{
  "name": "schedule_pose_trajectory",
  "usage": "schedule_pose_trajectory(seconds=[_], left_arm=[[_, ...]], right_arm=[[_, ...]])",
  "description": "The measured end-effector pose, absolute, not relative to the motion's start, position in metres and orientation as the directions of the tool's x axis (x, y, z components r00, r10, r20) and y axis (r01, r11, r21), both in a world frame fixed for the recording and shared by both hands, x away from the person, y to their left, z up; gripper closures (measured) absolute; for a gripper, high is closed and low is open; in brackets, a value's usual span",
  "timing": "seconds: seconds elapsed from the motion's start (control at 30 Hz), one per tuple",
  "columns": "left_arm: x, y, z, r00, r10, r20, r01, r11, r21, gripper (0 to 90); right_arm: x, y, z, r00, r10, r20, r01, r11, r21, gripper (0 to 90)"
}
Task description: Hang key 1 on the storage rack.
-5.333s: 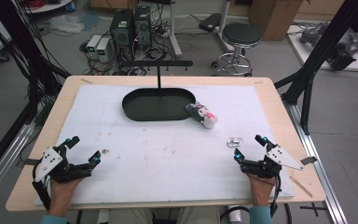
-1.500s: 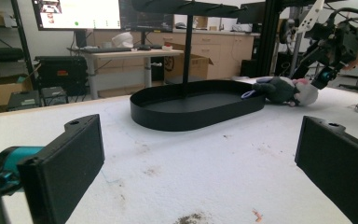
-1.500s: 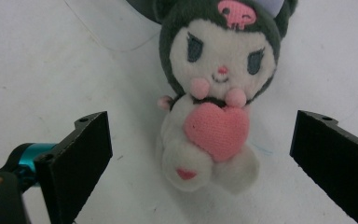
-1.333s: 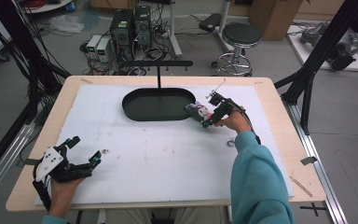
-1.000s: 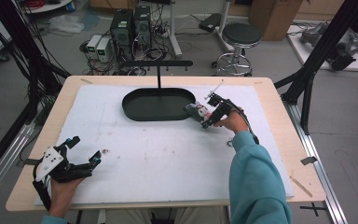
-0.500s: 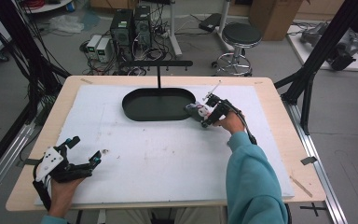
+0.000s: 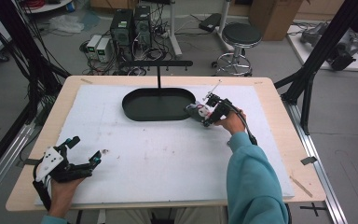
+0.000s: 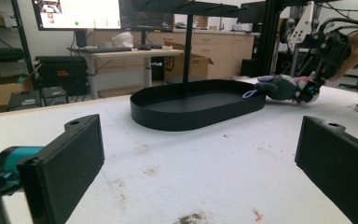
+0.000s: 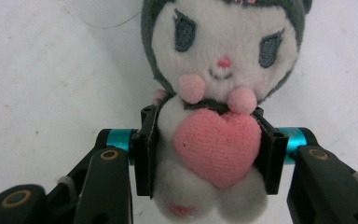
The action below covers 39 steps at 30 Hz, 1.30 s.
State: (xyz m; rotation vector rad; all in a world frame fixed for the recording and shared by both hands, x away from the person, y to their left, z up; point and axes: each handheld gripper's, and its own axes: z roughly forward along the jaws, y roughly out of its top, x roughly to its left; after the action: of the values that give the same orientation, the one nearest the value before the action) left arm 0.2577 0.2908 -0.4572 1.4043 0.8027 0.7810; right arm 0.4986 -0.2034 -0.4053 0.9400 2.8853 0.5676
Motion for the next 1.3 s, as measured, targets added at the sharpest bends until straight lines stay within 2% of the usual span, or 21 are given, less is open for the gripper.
schedule_pose_trajectory(seconds=[0.53, 1.03, 1.3], left_arm=[[0.258, 0.290, -0.457, 0.524, 0.852, -0.019, 0.008, 0.018, 1.000, 1.7], [0.258, 0.290, -0.457, 0.525, 0.851, -0.018, 0.007, 0.016, 1.000, 1.7], [0.258, 0.290, -0.457, 0.524, 0.851, -0.018, 0.007, 0.017, 1.000, 1.7]], right_arm=[[0.489, -0.214, -0.379, -0.816, 0.568, 0.110, 0.540, 0.680, 0.496, 52.9], [0.484, -0.216, -0.341, -0.816, 0.569, 0.101, 0.499, 0.606, 0.619, 52.9], [0.484, -0.214, -0.324, -0.818, 0.570, 0.078, 0.477, 0.595, 0.647, 52.9]])
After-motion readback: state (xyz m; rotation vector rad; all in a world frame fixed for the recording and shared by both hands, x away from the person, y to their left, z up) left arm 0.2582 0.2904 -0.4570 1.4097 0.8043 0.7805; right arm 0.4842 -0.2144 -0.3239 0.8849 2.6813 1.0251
